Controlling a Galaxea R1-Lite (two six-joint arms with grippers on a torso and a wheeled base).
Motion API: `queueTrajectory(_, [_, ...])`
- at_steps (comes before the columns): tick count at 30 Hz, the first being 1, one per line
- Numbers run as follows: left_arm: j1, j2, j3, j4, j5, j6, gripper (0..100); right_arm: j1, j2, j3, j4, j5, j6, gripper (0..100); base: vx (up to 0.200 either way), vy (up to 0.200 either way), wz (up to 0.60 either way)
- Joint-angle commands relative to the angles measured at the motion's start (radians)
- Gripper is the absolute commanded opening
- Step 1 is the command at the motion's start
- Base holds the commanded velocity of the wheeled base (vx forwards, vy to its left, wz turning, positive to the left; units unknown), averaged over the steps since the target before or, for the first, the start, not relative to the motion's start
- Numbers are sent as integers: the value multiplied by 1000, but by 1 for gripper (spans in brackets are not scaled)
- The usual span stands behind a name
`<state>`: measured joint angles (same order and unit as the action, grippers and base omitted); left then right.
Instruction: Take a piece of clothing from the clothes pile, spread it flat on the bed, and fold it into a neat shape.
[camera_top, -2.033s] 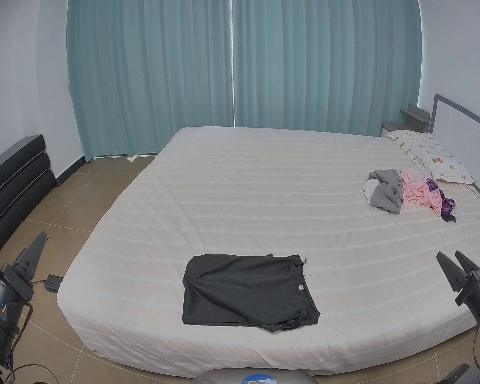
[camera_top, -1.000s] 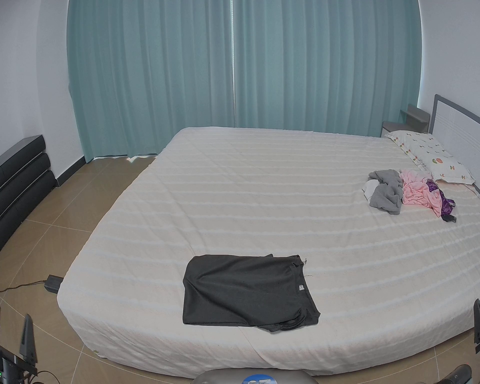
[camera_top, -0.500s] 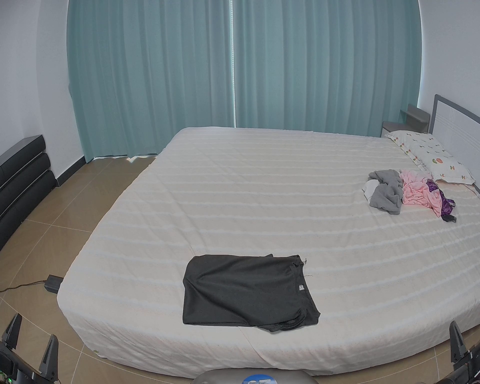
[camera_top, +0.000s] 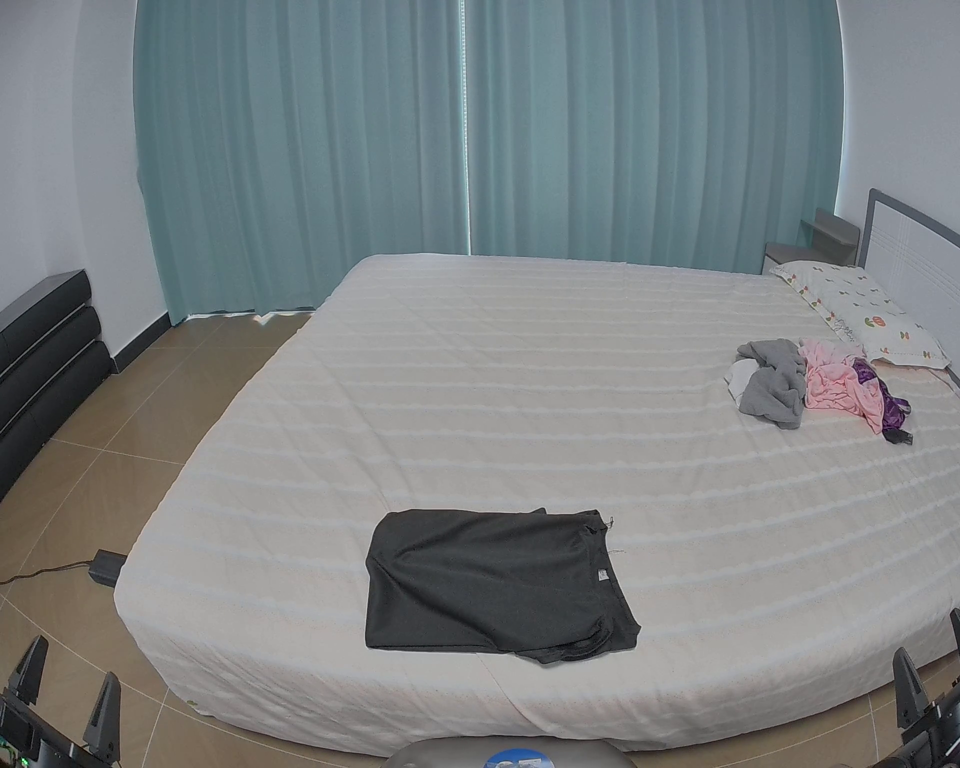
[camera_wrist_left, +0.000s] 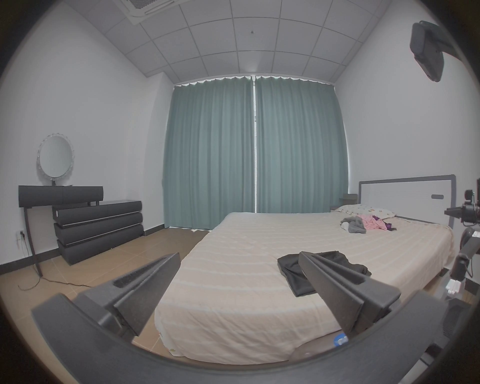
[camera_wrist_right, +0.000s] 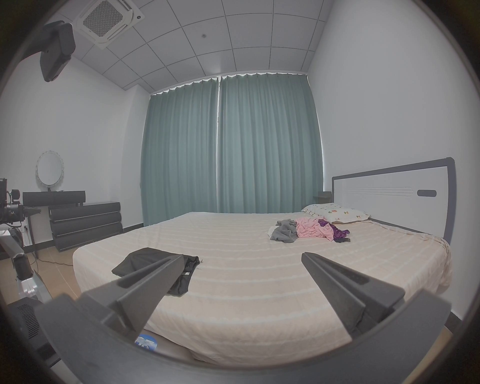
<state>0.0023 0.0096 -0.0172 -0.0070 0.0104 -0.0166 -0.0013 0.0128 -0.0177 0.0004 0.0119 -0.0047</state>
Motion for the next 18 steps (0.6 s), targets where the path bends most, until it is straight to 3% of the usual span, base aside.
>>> queueTrajectory(1, [1,-10,17,7,-9,24,100,1,-13,18,-2,2,-1,100,0,0,0])
queueTrajectory(9, [1,-10,17,7,-15,29,100,-2,-13,18,-2,0,0,100,0,0,0])
queueTrajectory(13, [1,-10,17,5,-4,-26,100,1,-13,18,-3,0,3,100,0,0,0])
queueTrajectory(18, [1,-10,17,7,-4,26,100,3,-13,18,-3,0,2,100,0,0,0])
